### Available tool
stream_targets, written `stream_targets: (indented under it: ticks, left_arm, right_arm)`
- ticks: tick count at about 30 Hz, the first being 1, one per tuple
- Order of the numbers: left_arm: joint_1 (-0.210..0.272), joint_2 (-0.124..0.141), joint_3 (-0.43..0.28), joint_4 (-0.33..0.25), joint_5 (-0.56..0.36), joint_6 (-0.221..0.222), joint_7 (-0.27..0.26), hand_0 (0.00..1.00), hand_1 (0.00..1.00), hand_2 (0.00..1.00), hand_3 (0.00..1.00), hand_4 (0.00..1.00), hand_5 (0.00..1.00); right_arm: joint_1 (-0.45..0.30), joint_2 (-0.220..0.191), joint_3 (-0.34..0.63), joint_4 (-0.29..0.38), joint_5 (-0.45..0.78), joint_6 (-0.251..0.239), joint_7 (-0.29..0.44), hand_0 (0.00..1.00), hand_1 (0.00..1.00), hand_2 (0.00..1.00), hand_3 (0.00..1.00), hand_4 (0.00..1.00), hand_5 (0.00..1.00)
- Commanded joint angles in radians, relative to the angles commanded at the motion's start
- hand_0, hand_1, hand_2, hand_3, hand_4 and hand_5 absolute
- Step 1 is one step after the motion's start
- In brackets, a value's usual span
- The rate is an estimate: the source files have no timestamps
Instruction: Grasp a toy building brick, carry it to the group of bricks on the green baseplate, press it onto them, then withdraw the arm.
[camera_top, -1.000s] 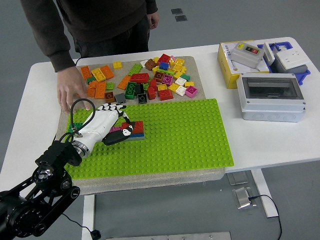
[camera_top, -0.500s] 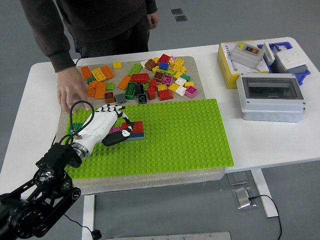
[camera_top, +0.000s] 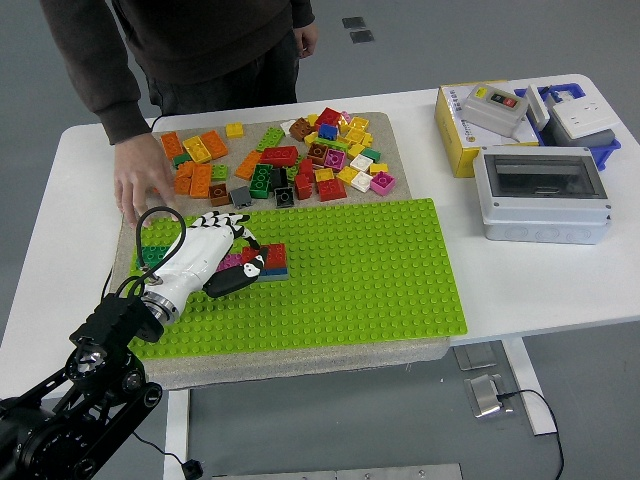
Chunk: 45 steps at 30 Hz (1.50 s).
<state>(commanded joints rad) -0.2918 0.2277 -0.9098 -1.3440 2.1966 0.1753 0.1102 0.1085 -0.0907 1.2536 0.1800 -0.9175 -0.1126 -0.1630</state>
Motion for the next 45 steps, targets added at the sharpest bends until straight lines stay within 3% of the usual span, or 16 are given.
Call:
stream_targets:
  ticks: [11,18,35,45]
  left_arm:
    - [0.006,-0.001,-0.015,-0.028,0.008,0.017,-0.009,0.973,0.943,0.92,0.645,0.553,0.86]
    - [0.015,0.003,-0.003,-0.042,0.007,0.003,0.005,0.971,0.94,0.916,0.64,0.55,0.856]
    - [0.016,-0.012,0.023,0.035,-0.024,0.022,-0.022,0.966,0.935,0.914,0.638,0.544,0.839]
    - [0.027,-0.018,0.016,0.035,-0.017,0.03,-0.03,0.964,0.932,0.913,0.644,0.541,0.832]
  right_arm:
    - [0.001,0.0,-0.003,0.0,0.003,-0.001,0.0,0.635,0.628,0.62,0.618,0.438,0.729]
    - [0.002,-0.002,-0.001,0.0,0.003,-0.001,0.0,0.635,0.628,0.621,0.618,0.438,0.73]
    - [0.004,-0.001,0.0,0.0,0.002,0.001,0.002,0.635,0.629,0.62,0.617,0.438,0.727]
    - [0.005,0.001,0.0,0.0,0.001,0.001,0.002,0.636,0.631,0.621,0.617,0.438,0.727]
